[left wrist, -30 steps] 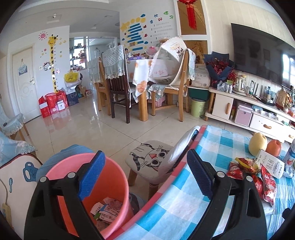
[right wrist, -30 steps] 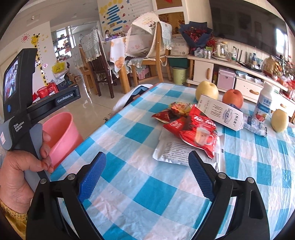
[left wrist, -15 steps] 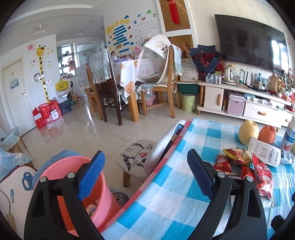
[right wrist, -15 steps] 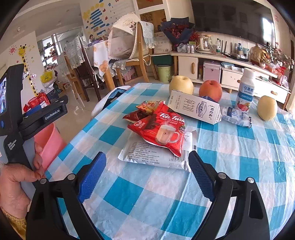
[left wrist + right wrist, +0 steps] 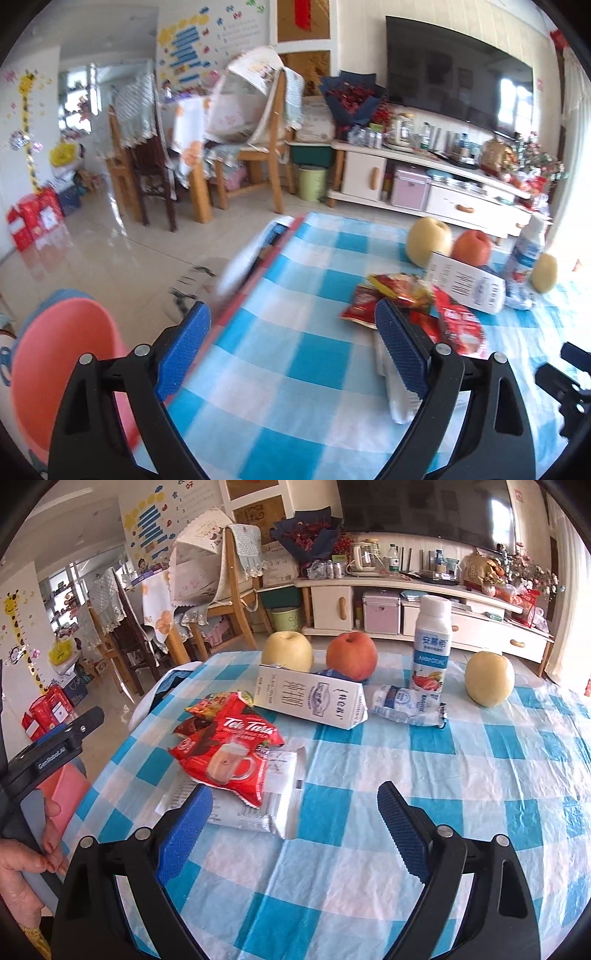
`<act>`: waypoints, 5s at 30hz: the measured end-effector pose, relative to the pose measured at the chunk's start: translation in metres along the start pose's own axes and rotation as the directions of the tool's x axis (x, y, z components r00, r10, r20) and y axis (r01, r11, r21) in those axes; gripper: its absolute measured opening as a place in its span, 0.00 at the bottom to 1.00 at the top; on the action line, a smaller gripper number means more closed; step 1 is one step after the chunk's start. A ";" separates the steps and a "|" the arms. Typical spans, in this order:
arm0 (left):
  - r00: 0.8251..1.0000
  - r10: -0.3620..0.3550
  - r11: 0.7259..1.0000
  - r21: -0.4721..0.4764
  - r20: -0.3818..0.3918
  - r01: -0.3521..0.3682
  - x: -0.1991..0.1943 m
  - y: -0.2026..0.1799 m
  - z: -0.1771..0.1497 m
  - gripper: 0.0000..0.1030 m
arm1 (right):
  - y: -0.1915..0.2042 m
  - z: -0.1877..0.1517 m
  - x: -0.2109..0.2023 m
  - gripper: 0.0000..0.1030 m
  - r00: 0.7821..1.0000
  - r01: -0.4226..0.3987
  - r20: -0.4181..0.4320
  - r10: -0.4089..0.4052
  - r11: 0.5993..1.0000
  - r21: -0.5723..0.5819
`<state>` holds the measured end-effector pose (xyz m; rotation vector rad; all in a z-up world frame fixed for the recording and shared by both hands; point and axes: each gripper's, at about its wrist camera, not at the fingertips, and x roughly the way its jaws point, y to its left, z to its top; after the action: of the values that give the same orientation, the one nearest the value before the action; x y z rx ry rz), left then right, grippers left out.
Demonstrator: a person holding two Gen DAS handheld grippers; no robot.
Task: Collect trash
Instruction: 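Lower the left tool onto the Teh Tarik packet while the right tool grasps the Magicday packet, then close the left tool on the red Teh Tarik packet and lift it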
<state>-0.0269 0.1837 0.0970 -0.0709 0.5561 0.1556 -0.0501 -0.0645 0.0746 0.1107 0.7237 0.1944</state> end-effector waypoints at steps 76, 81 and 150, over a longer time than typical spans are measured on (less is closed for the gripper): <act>0.982 -0.119 0.930 0.331 -0.146 0.162 0.063 -0.144 -0.044 0.75 | -0.087 0.059 0.139 0.56 0.989 -0.002 -0.138 -0.046 0.944 -0.331; 0.981 -0.123 0.936 0.311 -0.151 0.165 0.060 -0.142 -0.045 0.73 | -0.086 0.050 0.130 0.56 0.987 0.013 -0.151 -0.058 0.959 -0.283; 0.863 -0.339 0.889 0.173 -0.375 0.424 -0.035 -0.073 -0.135 0.62 | -0.003 -0.110 -0.084 0.56 0.993 0.038 -0.110 -0.038 0.999 0.003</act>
<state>-0.1147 0.0929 0.0027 0.0399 0.8880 -0.3283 -0.1842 -0.0819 0.0463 0.0911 0.8358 0.1632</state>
